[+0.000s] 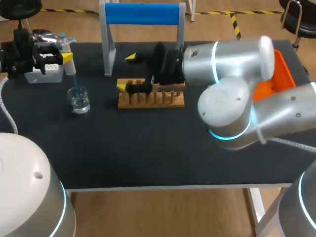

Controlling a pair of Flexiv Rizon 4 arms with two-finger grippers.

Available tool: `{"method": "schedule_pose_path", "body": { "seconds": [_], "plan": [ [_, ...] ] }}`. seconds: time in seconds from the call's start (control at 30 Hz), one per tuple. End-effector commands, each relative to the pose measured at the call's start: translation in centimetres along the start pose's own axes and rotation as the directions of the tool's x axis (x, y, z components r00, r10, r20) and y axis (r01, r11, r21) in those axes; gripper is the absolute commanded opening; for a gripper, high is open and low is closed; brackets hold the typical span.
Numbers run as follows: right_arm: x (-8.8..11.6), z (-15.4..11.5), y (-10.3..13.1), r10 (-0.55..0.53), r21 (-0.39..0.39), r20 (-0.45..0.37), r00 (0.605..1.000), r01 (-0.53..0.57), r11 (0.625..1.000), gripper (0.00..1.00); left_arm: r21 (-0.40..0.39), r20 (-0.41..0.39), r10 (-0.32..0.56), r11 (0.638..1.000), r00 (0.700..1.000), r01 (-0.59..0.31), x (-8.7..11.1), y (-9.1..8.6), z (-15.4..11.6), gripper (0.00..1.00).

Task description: Invert the test tube, pick up the pipette, mount the tip to pipette, aspirate from beaker and dispense into the tube, eject the tip, return the pipette, and cap with the stopper.

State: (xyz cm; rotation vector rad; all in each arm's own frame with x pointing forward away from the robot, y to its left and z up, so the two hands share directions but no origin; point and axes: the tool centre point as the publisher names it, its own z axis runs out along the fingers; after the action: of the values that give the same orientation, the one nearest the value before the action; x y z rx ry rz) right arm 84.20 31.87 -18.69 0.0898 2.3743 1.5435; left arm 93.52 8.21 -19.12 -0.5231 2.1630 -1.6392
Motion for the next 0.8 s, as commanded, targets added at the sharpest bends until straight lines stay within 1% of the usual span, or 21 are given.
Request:
{"method": "schedule_pose_path", "body": {
  "seconds": [0.03, 0.2, 0.37, 0.4, 0.47, 0.57, 0.6, 0.7, 0.8],
  "plan": [
    [-1.5, -2.3, 1.2, 0.005, 0.005, -0.505, 0.863, -0.002, 1.0, 1.0, 0.001, 0.003, 0.001, 1.0, 1.0, -0.001, 0.1, 0.0, 0.0, 0.0],
    [-3.3, -2.0, 2.6, -0.016, -0.023, -0.55, 0.835, 0.003, 1.0, 1.0, 0.001, 0.003, 0.001, 1.0, 1.0, -0.001, 0.1, 0.0, 0.0, 0.0],
    [-5.2, -1.1, 4.2, -0.04, -0.053, -0.589, 0.807, 0.011, 0.999, 1.0, 0.001, 0.003, 0.001, 1.0, 1.0, -0.001, 0.1, 0.0, 0.0, 0.0],
    [-5.7, -0.8, 4.5, -0.043, -0.056, -0.605, 0.795, 0.011, 0.998, 1.0, 0.001, 0.003, 0.001, 1.0, 1.0, -0.001, 0.1, 0.0, 0.0, 0.0],
    [-6.4, -0.3, 5.0, -0.048, -0.063, -0.621, 0.782, 0.01, 0.998, 1.0, 0.001, 0.003, 0.001, 1.0, 1.0, -0.001, 0.1, 0.0, 0.0, 0.0],
    [-7.1, 0.7, 5.6, -0.046, -0.069, -0.671, 0.74, -0.001, 0.998, 1.0, 0.001, 0.003, 0.001, 1.0, 1.0, -0.001, 0.1, 0.0, 0.0, 0.0],
    [-7.5, 1.1, 5.8, -0.045, -0.073, -0.68, 0.732, -0.006, 0.997, 1.0, 0.001, 0.003, 0.001, 1.0, 1.0, -0.001, 0.1, 0.0, 0.0, 0.0],
    [-7.9, 2.3, 6.3, -0.047, -0.065, -0.705, 0.708, 0.002, 0.998, 1.0, 0.001, 0.003, 0.001, 1.0, 1.0, -0.001, 0.1, 0.0, 0.0, 0.0],
    [-8.5, 3.7, 6.8, -0.042, -0.053, -0.711, 0.702, 0.007, 0.999, 1.0, 0.001, 0.003, 0.001, 1.0, 1.0, -0.001, 0.1, 0.0, 0.0, 0.0]
  ]
}}
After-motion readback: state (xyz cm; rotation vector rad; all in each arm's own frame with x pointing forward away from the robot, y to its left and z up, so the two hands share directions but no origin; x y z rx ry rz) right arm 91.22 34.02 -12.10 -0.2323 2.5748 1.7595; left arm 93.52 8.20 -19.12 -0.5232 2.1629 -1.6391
